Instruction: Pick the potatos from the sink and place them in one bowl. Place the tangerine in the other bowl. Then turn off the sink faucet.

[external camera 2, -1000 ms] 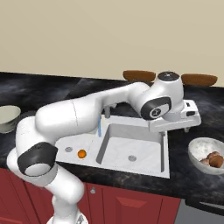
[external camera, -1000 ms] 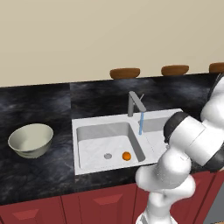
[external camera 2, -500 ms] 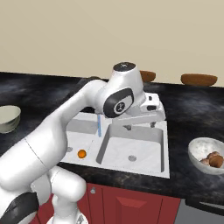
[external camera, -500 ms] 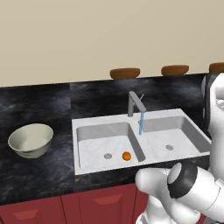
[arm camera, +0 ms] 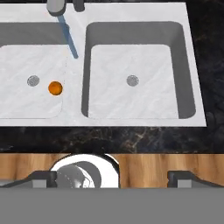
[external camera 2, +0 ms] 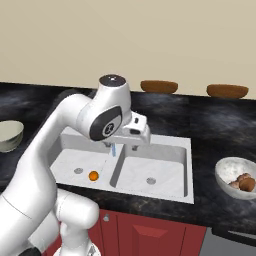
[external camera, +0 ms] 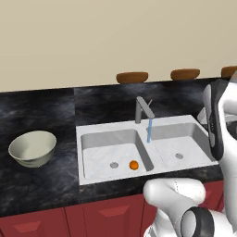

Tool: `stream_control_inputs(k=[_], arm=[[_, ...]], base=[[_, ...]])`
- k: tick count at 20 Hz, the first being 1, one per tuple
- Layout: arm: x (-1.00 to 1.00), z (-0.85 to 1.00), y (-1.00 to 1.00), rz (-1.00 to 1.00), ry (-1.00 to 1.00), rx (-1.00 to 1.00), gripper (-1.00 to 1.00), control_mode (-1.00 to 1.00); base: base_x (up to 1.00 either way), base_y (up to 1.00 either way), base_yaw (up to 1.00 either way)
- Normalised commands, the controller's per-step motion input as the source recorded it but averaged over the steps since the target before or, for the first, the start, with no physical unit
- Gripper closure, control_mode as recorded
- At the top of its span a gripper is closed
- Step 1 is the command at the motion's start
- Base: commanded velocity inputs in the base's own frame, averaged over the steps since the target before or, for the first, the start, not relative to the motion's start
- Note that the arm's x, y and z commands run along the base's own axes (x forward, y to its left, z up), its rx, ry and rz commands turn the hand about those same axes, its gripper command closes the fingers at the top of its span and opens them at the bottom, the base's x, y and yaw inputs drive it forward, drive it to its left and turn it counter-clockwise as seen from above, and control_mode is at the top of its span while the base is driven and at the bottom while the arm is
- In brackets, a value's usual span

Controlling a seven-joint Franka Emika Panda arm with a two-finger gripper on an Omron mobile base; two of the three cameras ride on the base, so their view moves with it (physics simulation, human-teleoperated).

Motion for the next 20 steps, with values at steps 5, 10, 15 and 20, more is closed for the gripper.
stream_control_inputs(k=[5,10,15,20], arm=[[-0.01,-0.24,1.00,0.00,-0.14,0.24,-1.00,-1.00],[-0.05,-0.41,1.00,0.02,-0.22,0.13,-1.00,-1.00],[-0.25,-0.10,1.00,0.06,-0.03,-0.05,-1.00,-1.00],[-0.19,0.00,0.93,0.02,0.11,-0.22,-1.00,-1.00]], base=[[0.00,0.00,0.00],[0.00,0.00,0.00],[0.00,0.00,0.00],[0.00,0.00,0.00]])
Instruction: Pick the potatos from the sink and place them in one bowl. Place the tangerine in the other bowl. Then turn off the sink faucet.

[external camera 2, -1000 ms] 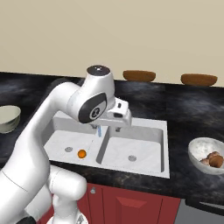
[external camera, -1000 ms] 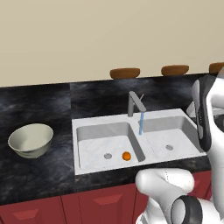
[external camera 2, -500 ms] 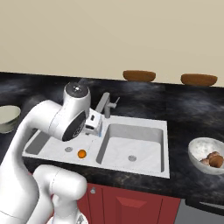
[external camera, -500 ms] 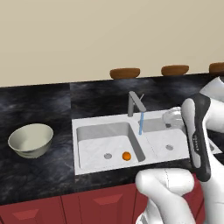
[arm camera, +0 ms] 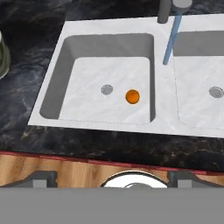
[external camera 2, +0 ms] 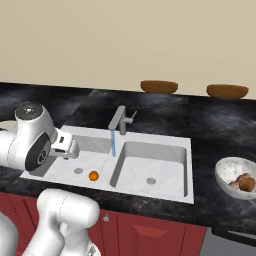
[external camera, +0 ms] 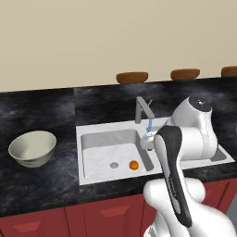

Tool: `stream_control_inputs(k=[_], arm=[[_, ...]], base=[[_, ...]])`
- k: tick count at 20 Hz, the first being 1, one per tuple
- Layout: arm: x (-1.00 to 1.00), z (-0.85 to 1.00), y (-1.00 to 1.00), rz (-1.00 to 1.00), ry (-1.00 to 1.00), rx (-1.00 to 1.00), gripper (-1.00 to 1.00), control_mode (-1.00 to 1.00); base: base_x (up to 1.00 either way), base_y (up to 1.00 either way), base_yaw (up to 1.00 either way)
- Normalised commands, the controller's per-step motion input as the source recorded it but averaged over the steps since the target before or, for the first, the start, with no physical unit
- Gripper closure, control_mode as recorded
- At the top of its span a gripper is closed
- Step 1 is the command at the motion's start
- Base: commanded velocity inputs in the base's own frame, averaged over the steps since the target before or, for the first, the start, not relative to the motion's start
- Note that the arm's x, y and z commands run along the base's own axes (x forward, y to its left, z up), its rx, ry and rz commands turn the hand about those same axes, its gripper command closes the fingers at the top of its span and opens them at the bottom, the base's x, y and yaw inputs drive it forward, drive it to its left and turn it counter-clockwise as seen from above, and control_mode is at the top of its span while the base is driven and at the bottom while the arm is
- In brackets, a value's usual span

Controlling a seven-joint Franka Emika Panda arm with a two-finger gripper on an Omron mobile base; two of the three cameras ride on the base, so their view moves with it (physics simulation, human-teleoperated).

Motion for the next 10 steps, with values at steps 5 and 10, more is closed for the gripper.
stream_control_inputs(k=[5,10], arm=[[0.02,0.11,0.52,0.01,0.23,-0.17,-1.00,-1.00],[0.01,-0.03,0.00,0.10,0.08,-0.02,-1.00,-1.00]], base=[[0.00,0.00,0.00],[0.00,0.00,0.00]])
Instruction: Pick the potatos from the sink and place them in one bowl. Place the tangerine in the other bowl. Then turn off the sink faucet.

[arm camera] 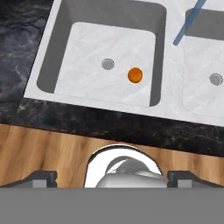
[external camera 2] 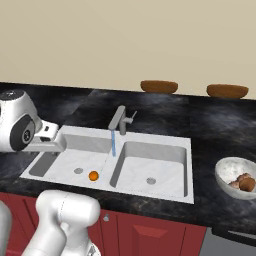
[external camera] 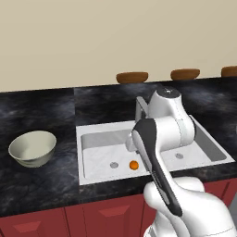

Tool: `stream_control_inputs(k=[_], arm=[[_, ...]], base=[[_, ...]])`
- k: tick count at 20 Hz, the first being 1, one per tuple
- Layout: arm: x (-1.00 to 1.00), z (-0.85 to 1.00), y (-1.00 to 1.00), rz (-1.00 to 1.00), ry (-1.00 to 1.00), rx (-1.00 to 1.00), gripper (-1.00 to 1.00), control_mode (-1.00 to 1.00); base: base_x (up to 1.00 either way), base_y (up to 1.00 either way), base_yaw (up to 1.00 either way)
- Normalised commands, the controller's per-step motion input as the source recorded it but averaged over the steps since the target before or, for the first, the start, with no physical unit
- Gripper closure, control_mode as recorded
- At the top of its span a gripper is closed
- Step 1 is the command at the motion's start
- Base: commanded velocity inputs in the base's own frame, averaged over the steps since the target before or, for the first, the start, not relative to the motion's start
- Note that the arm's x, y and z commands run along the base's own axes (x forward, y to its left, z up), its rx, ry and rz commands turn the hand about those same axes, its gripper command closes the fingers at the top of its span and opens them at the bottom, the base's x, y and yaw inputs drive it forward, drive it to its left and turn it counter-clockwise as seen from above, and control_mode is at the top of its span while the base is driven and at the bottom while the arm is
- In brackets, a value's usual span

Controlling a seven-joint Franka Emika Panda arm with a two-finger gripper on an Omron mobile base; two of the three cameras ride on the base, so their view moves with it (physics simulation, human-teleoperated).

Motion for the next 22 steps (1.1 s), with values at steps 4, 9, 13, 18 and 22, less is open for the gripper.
stream_control_inputs(k=[4,9,13,18,22], arm=[[0.39,-0.11,0.00,0.01,0.00,-0.01,-1.00,-1.00],[0.37,-0.25,0.00,0.00,0.00,-0.03,-1.00,-1.00],[0.21,-0.21,0.00,-0.01,0.04,-0.10,-1.00,-1.00],[0.14,-0.19,0.00,-0.07,0.04,-0.09,-1.00,-1.00],[0.17,-0.18,0.00,-0.04,0.05,-0.04,-1.00,-1.00]], base=[[0.00,0.00,0.00],[0.00,0.00,0.00],[0.00,0.00,0.00],[0.00,0.00,0.00],[0.00,0.00,0.00]])
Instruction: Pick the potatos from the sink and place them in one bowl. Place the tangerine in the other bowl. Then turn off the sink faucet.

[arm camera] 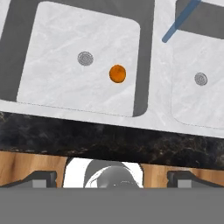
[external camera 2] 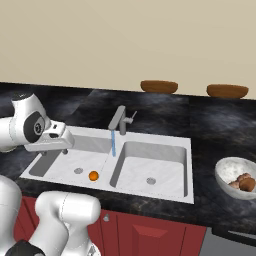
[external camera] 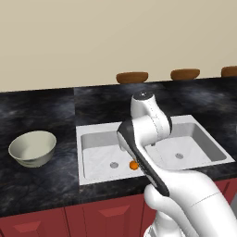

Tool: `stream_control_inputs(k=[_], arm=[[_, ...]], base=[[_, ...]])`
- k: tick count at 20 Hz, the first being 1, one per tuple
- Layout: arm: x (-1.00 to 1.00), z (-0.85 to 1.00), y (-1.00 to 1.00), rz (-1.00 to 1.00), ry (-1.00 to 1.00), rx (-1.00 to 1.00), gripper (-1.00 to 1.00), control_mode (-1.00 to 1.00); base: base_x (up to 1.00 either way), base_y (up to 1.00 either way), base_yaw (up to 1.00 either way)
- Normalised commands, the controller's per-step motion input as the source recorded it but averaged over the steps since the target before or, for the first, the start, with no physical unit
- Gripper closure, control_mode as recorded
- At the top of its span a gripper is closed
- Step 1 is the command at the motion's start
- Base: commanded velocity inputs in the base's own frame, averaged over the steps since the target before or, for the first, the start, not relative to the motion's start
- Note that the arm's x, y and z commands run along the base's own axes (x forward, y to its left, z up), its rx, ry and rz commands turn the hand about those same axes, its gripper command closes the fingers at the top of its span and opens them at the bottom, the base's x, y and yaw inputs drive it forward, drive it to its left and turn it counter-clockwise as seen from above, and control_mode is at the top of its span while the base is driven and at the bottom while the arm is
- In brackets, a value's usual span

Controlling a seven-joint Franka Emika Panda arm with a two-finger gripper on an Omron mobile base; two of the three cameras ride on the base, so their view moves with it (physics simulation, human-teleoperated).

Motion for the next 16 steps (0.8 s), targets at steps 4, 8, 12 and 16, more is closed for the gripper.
stream_control_inputs(k=[4,8,12,16], arm=[[0.26,-0.26,0.00,0.00,0.01,-0.01,-1.00,-1.00],[0.33,-0.28,0.00,0.00,0.00,0.00,-1.00,-1.00],[0.19,-0.27,0.00,0.00,0.00,0.00,-1.00,-1.00],[0.20,-0.26,0.00,0.00,0.00,0.00,-1.00,-1.00]], base=[[0.00,0.00,0.00],[0.00,0.00,0.00],[0.00,0.00,0.00],[0.00,0.00,0.00]])
